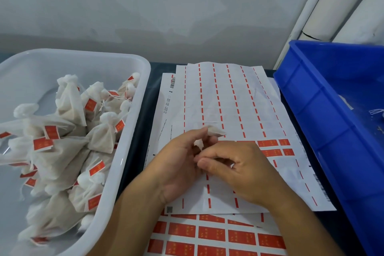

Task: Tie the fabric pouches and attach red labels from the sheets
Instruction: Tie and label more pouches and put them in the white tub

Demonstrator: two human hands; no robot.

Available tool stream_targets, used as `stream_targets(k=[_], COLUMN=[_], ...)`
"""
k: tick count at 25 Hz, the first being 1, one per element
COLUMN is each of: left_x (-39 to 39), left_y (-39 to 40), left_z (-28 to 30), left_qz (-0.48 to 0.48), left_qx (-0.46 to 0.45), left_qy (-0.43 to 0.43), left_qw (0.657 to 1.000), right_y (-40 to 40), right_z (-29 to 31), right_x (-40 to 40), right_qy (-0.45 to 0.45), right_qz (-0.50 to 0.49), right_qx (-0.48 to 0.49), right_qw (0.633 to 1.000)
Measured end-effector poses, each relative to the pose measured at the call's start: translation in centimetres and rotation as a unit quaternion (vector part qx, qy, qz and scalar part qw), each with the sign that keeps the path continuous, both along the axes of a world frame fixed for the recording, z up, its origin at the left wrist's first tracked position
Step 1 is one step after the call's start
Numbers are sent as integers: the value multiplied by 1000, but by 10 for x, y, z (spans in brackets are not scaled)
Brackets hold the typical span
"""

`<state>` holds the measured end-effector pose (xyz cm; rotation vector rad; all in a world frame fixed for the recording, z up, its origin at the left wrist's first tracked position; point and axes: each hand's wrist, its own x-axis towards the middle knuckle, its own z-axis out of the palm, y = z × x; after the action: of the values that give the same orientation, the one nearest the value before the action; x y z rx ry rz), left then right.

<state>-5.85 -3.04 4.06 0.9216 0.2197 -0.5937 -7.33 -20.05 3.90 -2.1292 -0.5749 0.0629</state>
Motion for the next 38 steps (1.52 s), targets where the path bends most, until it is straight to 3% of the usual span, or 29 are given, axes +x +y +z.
stream_targets(k=[5,11,13,15,17,19,23,27,29,32,38], left_x=[2,4,4,1,-4,-7,-6,-8,-10,-11,-13], left_y=[-1,2,2,0,-2,-1,3,-3,-6,-8,-8], left_z=[-2,-1,-1,-1,-1,-2,-4,-11,-13,-13,-10], left_qz=[36,52,61,47,19,-4,-52,-86,-101,-125,-109], left_qx=[-24,-70,-31,81,249,391,452,546,559,548,468], left_qy=[40,47,16,-52,-114,-165,-261,-364,-393,-436,-455], left_qw=[998,995,998,994,962,906,851,750,723,703,750], right_y=[-2,-8,-9,-8,-8,-9,-13,-12,-11,-11,-13], right_z=[-3,0,3,5,5,5,8,10,10,10,10], right_x=[2,5,5,6,7,7,6,5,4,3,4], right_qy=[-11,1,20,25,23,10,-37,-68,-71,-67,-15], right_qz=[16,-2,-30,-60,-94,-134,-167,-145,-141,-127,-70], right_qx=[-40,-19,9,27,45,78,134,134,115,87,97], right_qw=[999,1000,999,998,994,988,976,978,981,986,993])
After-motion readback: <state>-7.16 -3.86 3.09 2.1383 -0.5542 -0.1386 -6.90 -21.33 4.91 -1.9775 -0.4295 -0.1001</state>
